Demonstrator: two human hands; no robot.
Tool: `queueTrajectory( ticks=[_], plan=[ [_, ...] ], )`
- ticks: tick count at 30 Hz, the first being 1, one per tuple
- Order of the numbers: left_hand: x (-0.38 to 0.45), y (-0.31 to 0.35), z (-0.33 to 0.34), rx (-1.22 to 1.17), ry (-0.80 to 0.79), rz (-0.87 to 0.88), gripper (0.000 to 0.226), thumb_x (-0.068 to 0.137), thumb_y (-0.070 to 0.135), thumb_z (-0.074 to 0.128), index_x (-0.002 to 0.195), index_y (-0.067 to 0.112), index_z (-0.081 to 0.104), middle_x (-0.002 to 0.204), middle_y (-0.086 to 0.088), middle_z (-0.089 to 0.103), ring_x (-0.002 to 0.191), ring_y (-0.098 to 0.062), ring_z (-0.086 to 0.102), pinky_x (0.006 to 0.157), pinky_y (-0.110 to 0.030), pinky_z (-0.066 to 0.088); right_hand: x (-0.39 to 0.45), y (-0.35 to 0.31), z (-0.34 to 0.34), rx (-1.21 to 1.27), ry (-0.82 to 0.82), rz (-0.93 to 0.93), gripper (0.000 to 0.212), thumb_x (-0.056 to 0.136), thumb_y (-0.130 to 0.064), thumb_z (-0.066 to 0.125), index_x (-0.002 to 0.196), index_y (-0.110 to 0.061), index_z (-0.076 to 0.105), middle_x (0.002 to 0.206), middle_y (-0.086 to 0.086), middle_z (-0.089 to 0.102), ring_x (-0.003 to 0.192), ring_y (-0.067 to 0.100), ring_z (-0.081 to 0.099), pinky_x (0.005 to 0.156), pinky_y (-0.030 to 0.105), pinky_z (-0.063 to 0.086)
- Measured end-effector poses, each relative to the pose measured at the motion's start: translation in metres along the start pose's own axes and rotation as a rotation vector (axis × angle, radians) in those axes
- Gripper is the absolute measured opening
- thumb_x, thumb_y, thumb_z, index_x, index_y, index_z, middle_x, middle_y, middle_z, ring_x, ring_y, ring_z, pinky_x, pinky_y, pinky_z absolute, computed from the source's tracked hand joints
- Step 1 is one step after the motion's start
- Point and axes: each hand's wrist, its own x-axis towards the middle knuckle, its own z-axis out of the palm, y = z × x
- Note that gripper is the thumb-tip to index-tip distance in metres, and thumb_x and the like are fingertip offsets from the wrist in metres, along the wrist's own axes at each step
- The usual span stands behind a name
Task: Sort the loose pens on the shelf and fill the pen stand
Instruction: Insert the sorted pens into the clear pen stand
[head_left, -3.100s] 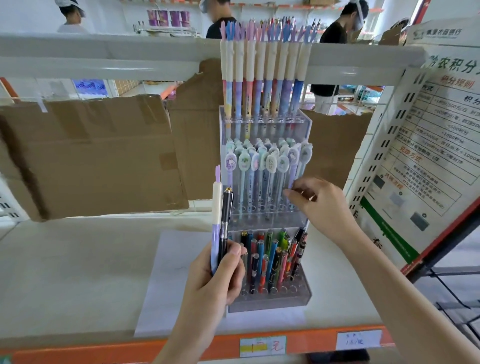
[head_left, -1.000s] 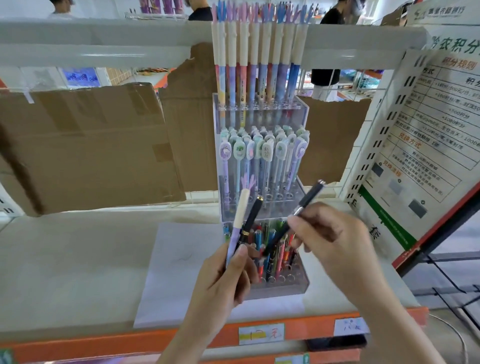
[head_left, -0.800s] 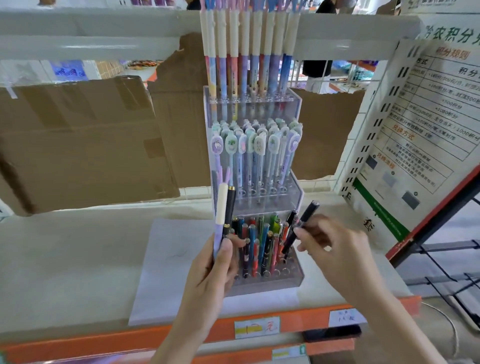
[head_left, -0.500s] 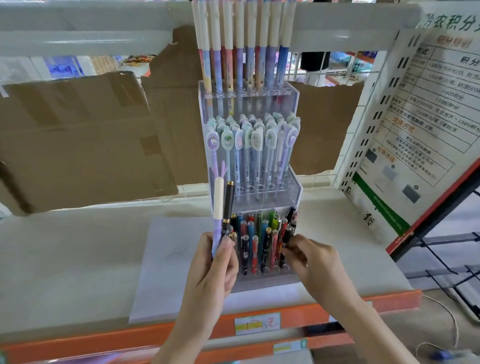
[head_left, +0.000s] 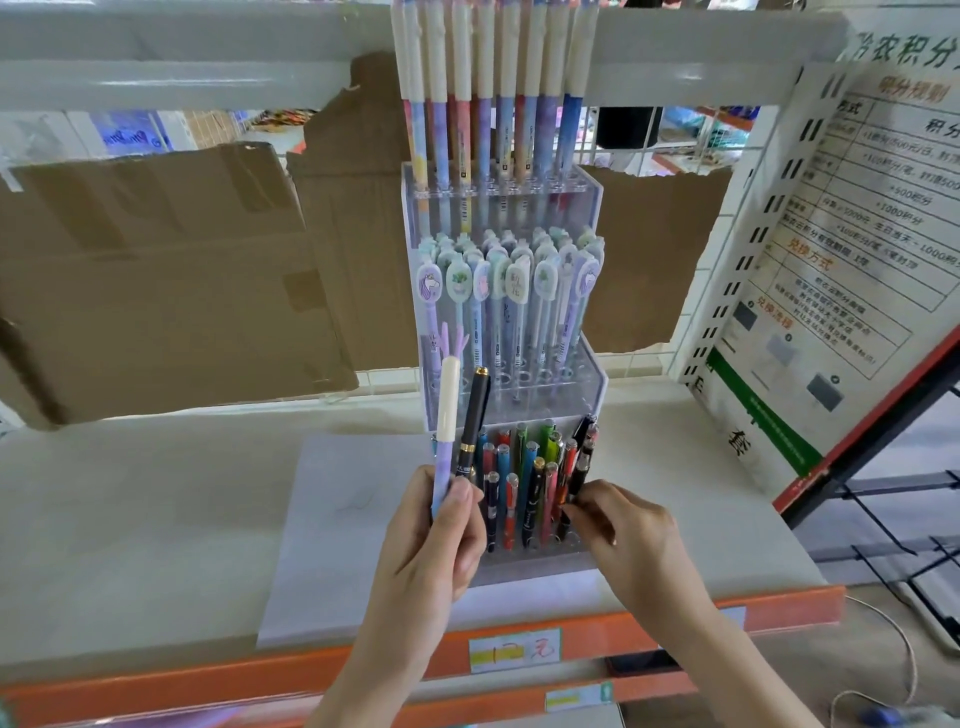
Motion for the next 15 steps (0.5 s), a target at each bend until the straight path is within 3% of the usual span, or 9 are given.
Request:
queueTrajectory(
  ticks=[4, 6, 8, 10, 12, 14, 15],
  plan=[
    [0.0, 0.001, 0.0, 0.001, -0.019, 0.003, 0.035, 0.09, 0.032, 0.041, 0.072, 0.003, 0.034, 0.051, -0.001, 0.031, 0.04, -0.009, 0.022, 0.039, -0.016, 0.023, 0.0, 0.001, -0.004, 0.004, -0.027, 0.055, 0.006, 0.079, -0.004, 0.073, 0.08, -0.004, 0.067, 0.065, -0.002, 0.059, 0.049, 0.006, 0.043, 0.054, 0.0, 0.032],
    [0.0, 0.002, 0.0, -0.022, -0.029, -0.005, 0.037, 0.089, 0.033, 0.042, 0.079, -0.003, 0.037, 0.051, 0.001, 0.032, 0.04, -0.008, 0.022, 0.039, -0.015, 0.023, -0.001, -0.006, -0.012, 0.027, -0.041, 0.114, 0.005, 0.082, -0.009, 0.071, 0.084, -0.008, 0.067, 0.066, -0.005, 0.06, 0.054, 0.006, 0.051, 0.057, 0.006, 0.036],
    [0.0, 0.002, 0.001, -0.042, -0.038, -0.021, 0.038, 0.087, 0.032, 0.043, 0.086, -0.006, 0.04, 0.05, 0.003, 0.033, 0.04, -0.007, 0.022, 0.039, -0.015, 0.022, -0.001, -0.019, -0.022, 0.091, 0.039, 0.102, 0.009, 0.081, -0.005, 0.071, 0.077, -0.012, 0.067, 0.059, -0.013, 0.057, 0.057, 0.003, 0.054, 0.054, 0.005, 0.036],
    [0.0, 0.001, 0.006, -0.048, -0.064, -0.035, 0.034, 0.087, 0.031, 0.044, 0.084, -0.003, 0.041, 0.05, 0.005, 0.033, 0.04, -0.005, 0.022, 0.039, -0.013, 0.021, 0.0, -0.037, -0.036, 0.258, 0.06, 0.106, 0.014, 0.082, -0.007, 0.069, 0.072, -0.017, 0.066, 0.055, -0.011, 0.058, 0.055, 0.0, 0.053, 0.053, 0.005, 0.036],
    [-0.001, 0.0, 0.011, -0.047, -0.103, -0.052, 0.031, 0.087, 0.03, 0.046, 0.079, 0.001, 0.039, 0.051, 0.007, 0.032, 0.041, -0.004, 0.023, 0.039, -0.012, 0.021, 0.002, -0.055, -0.047, 0.492, -0.007, 0.126, 0.009, 0.084, -0.026, 0.068, 0.075, -0.025, 0.069, 0.061, -0.008, 0.063, 0.053, 0.003, 0.052, 0.052, 0.011, 0.039],
    [-0.001, -0.004, 0.014, -0.014, -0.149, -0.05, 0.034, 0.088, 0.035, 0.051, 0.078, 0.004, 0.04, 0.051, 0.007, 0.034, 0.043, -0.006, 0.026, 0.041, -0.012, 0.023, 0.004, -0.067, -0.051, 0.569, -0.09, 0.122, 0.019, 0.078, -0.046, 0.064, 0.08, -0.028, 0.068, 0.067, -0.005, 0.065, 0.058, 0.011, 0.056, 0.054, 0.023, 0.044],
    [-0.002, -0.006, 0.015, 0.019, -0.169, -0.042, 0.036, 0.087, 0.04, 0.052, 0.079, 0.007, 0.043, 0.052, 0.007, 0.038, 0.045, -0.007, 0.027, 0.042, -0.012, 0.024, 0.005, -0.068, -0.051, 0.571, -0.097, 0.118, 0.02, 0.078, -0.047, 0.066, 0.077, -0.028, 0.067, 0.066, -0.005, 0.065, 0.059, 0.012, 0.056, 0.055, 0.024, 0.044]
  ],
)
